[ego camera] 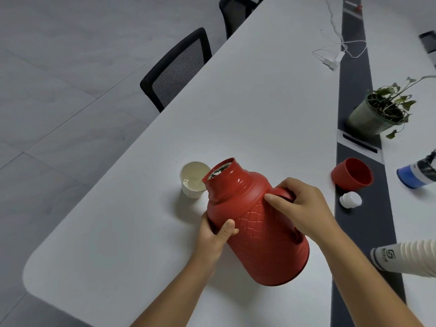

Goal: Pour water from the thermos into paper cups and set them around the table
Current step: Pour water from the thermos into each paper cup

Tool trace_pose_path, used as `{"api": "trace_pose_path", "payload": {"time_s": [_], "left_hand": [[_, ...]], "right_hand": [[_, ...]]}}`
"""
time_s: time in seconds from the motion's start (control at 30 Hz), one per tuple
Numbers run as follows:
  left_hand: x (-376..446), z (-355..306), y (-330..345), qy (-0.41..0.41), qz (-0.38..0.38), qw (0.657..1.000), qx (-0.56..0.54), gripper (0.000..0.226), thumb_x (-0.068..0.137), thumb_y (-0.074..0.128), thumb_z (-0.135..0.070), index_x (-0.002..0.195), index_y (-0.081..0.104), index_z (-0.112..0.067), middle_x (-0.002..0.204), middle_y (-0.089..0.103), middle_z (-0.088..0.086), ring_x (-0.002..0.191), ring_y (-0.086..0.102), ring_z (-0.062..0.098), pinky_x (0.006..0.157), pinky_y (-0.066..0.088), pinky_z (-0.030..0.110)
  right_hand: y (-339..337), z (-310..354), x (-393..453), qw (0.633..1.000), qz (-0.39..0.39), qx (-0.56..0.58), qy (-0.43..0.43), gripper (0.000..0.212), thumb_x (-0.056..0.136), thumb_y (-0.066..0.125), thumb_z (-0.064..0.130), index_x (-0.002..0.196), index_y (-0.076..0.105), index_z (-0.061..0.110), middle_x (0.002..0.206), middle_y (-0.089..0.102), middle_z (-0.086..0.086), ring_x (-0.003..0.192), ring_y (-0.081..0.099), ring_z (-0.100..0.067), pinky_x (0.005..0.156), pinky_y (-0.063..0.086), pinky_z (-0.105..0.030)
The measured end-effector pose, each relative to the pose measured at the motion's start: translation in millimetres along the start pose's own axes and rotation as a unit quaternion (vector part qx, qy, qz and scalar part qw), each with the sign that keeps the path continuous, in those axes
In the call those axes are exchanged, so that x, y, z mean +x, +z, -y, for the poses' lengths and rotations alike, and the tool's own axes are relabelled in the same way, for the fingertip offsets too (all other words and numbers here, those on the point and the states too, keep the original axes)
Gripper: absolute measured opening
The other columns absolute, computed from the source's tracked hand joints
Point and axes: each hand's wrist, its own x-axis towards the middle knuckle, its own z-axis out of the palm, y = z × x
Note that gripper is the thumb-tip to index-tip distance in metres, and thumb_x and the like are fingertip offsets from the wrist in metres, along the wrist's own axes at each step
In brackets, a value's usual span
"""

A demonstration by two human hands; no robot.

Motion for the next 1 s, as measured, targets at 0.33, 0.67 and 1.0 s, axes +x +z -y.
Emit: {"api": "trace_pose_path", "payload": {"time_s": [0.33, 0.67, 1.0], "left_hand": [[2, -19, -4, 0.03, 0.016, 0.999, 0.043, 0.099, 0.018, 0.076, -0.072, 0.099, 0.046, -0.024, 0.097, 0.058, 0.003, 0.071, 0.067, 0.0, 0.053, 0.051, 0.012], [18, -29, -4, 0.076, 0.046, 0.979, 0.183, 0.085, 0.033, 0.077, -0.038, 0.112, 0.045, -0.032, 0.117, 0.056, -0.004, 0.101, 0.061, 0.008, 0.078, 0.053, 0.028], [75, -40, 30, 0.115, 0.113, 0.939, 0.303, 0.08, 0.034, 0.077, -0.041, 0.109, 0.047, -0.038, 0.108, 0.062, -0.012, 0.099, 0.058, -0.006, 0.075, 0.047, 0.009]], "right_hand": [[3, -4, -7, 0.998, -0.04, 0.058, 0.003, 0.013, 0.071, 0.07, 0.024, 0.066, 0.059, 0.02, 0.062, 0.059, 0.008, 0.063, 0.054, -0.001, 0.056, 0.039, -0.012], [10, -36, -21, 0.961, -0.131, 0.244, 0.024, 0.023, 0.063, 0.076, 0.012, 0.056, 0.055, 0.02, 0.052, 0.061, 0.011, 0.048, 0.053, -0.004, 0.047, 0.039, -0.011], [8, -78, 4, 0.905, -0.218, 0.358, 0.08, 0.023, 0.063, 0.074, 0.01, 0.055, 0.054, 0.016, 0.054, 0.059, -0.003, 0.047, 0.051, -0.011, 0.045, 0.044, -0.027]]}}
